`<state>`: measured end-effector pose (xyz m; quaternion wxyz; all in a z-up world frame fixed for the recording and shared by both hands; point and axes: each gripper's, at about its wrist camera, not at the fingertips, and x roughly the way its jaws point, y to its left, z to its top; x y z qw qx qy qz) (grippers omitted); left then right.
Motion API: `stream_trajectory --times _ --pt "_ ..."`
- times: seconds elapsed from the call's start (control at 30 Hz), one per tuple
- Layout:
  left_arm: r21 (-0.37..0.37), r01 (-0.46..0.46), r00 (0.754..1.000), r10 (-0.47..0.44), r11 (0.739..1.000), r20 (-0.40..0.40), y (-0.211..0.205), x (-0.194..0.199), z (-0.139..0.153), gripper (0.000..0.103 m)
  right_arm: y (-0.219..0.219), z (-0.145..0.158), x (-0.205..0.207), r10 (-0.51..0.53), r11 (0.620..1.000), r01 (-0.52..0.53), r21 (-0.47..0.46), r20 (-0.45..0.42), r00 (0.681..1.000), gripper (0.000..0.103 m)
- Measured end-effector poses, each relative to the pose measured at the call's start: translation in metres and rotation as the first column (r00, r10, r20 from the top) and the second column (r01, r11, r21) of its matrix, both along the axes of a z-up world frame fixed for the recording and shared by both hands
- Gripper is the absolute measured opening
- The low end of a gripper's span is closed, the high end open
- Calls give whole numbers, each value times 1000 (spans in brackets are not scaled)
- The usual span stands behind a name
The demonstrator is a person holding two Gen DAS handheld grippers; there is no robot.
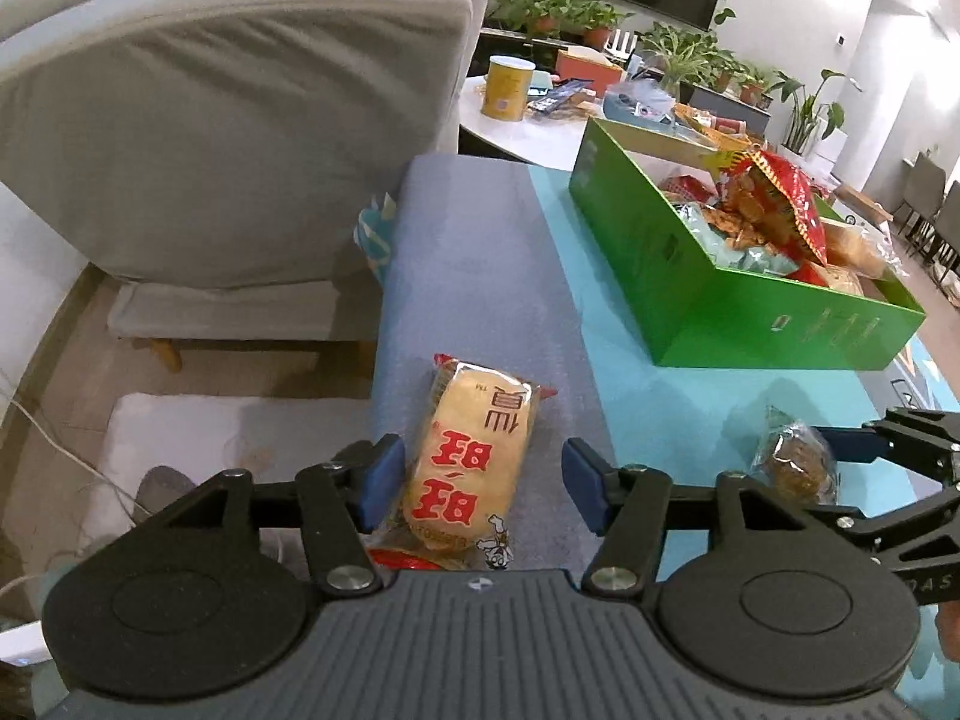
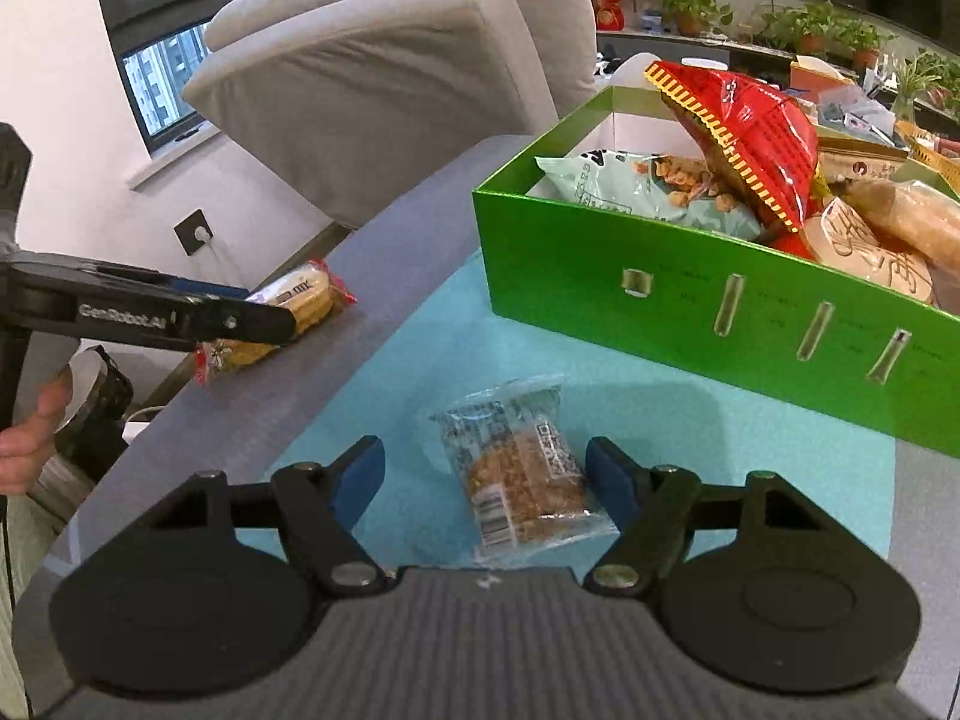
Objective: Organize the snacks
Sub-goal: 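Close the left gripper on the cracker packet while the right gripper grasps the cookie packet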
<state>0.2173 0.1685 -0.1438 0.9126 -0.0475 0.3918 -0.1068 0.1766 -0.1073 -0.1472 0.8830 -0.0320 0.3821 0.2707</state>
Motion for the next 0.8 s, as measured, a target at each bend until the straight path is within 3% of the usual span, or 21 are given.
stream_trajectory --times 0.1,0.23,0.33,0.53,0.8 --pt "-27 5 1000 -5 1000 1 -1 1 -4 55 -2 0 -2 -11 1000 11 1 13 1000 71" --pt "-63 4 1000 -3 998 30 -2 -1 -8 40 -6 2 0 -29 1000 29 -1 10 1000 53" --pt "-109 8 999 -4 994 34 -1 -1 -9 35 -11 2 1 -35 999 35 16 -1 999 46" --pt "-142 13 1000 -10 990 23 -6 -1 -6 35 -12 3 -1 -32 999 32 29 3 999 43" --pt "-173 32 996 -17 984 86 -15 -1 16 35 -22 18 -3 -59 997 57 48 38 998 43"
